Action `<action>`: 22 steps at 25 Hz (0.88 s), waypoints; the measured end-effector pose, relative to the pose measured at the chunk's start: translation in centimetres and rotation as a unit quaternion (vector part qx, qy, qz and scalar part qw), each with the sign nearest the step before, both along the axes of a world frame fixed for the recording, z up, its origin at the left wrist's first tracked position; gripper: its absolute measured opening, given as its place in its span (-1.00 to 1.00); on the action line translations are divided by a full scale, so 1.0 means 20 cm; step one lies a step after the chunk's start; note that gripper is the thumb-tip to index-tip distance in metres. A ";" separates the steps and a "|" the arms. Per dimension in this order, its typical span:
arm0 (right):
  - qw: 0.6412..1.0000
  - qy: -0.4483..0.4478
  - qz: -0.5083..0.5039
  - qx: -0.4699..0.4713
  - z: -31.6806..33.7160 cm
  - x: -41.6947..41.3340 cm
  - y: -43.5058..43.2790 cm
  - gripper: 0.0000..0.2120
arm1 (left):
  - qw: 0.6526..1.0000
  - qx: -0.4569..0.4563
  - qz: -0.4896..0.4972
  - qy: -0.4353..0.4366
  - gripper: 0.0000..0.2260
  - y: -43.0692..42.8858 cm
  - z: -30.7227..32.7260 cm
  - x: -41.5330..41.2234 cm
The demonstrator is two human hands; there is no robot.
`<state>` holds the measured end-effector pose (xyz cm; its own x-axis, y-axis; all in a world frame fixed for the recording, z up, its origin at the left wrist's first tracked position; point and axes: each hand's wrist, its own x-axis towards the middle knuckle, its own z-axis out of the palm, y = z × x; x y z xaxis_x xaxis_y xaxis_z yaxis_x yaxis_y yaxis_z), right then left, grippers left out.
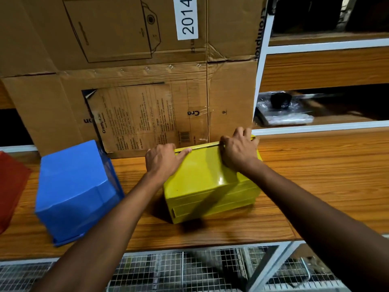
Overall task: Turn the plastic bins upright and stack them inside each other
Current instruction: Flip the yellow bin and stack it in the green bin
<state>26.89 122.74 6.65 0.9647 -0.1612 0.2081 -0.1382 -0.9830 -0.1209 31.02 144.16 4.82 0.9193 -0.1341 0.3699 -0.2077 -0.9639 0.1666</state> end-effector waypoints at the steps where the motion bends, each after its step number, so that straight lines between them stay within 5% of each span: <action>1: 0.999 -0.003 0.000 0.038 -0.01 -0.01 0.05 -0.69 | 1.000 0.006 0.007 0.008 -0.40 -0.02 0.00 -0.02; 6: 0.991 -0.050 -0.059 0.113 -0.08 -0.06 0.23 -0.52 | 0.987 -0.066 -0.024 0.146 -0.48 -0.05 0.05 -0.05; 8: 0.986 -0.080 -0.096 0.112 -0.11 -0.08 0.26 -0.52 | 0.938 -0.202 -0.125 0.255 -0.55 -0.02 0.03 -0.07; 10: 0.983 -0.099 -0.099 0.120 -0.15 -0.08 0.25 -0.53 | 0.852 -0.355 -0.176 0.344 -0.65 0.00 0.03 -0.13; 13: 0.984 -0.105 -0.045 0.139 -0.16 -0.09 0.19 -0.51 | 0.794 -0.491 -0.114 0.339 -0.72 -0.01 0.00 -0.14; 17: 0.973 -0.116 0.066 0.191 -0.15 -0.19 0.03 -0.61 | 0.830 -0.474 -0.027 0.293 -0.75 -0.08 -0.20 -0.05; 22: 0.958 -0.132 0.097 0.236 -0.13 -0.31 -0.14 -0.65 | 0.847 -0.367 0.014 0.384 -0.72 -0.22 -0.56 0.00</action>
